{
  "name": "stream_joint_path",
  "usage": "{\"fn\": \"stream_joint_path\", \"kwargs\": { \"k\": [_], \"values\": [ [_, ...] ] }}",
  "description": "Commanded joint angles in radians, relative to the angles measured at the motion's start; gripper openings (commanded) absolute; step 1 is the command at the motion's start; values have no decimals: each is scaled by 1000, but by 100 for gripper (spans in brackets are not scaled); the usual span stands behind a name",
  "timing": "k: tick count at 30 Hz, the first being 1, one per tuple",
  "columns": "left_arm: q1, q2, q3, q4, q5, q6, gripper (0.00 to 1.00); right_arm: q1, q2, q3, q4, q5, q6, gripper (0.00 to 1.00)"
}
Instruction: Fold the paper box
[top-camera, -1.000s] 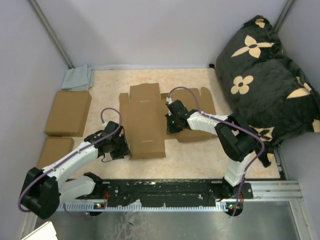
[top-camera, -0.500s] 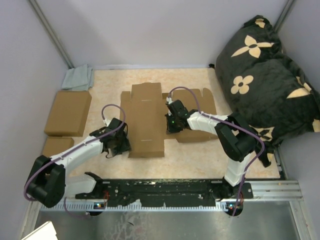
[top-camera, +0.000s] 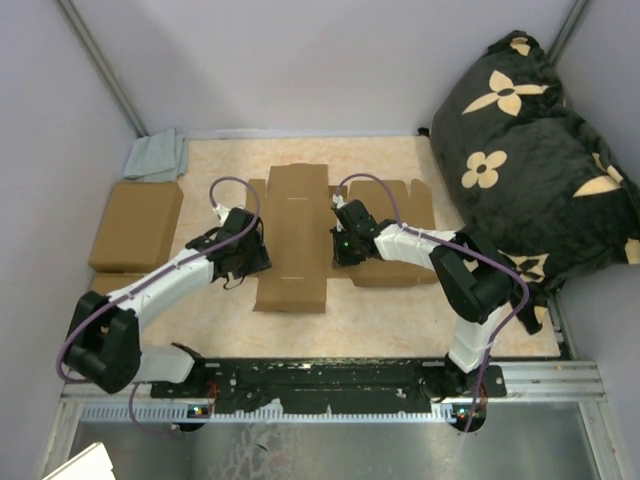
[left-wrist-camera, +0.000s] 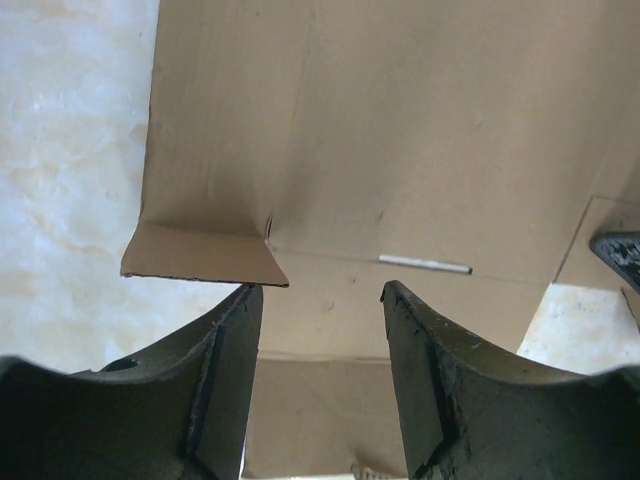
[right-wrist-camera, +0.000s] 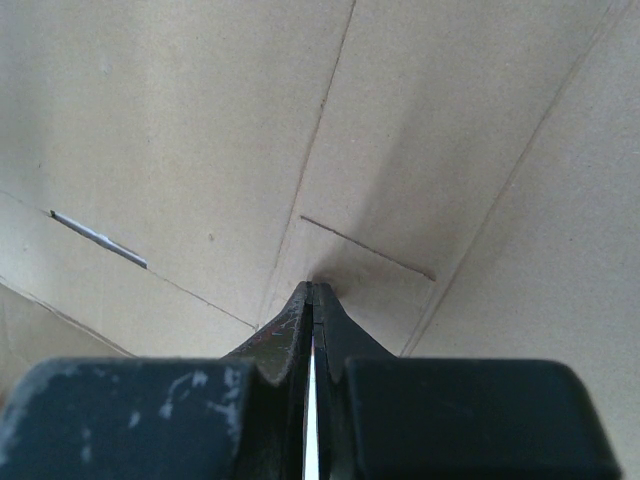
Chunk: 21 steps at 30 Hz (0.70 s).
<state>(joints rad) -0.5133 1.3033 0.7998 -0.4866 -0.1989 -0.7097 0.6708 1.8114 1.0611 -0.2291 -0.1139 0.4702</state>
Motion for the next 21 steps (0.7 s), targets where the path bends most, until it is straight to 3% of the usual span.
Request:
{"fn": "stream_joint_path", "kwargs": {
  "k": [1,14,21],
  "values": [
    [20,100,60,63,-30,47,58,3,54,-47,-97,21,-25,0],
    [43,271,124,130,-75,96,58,3,65,-47,-96,7,-36,0],
    [61,358,46,174,24,71,58,3,61,-39,-111,12,-42,0]
  ]
}}
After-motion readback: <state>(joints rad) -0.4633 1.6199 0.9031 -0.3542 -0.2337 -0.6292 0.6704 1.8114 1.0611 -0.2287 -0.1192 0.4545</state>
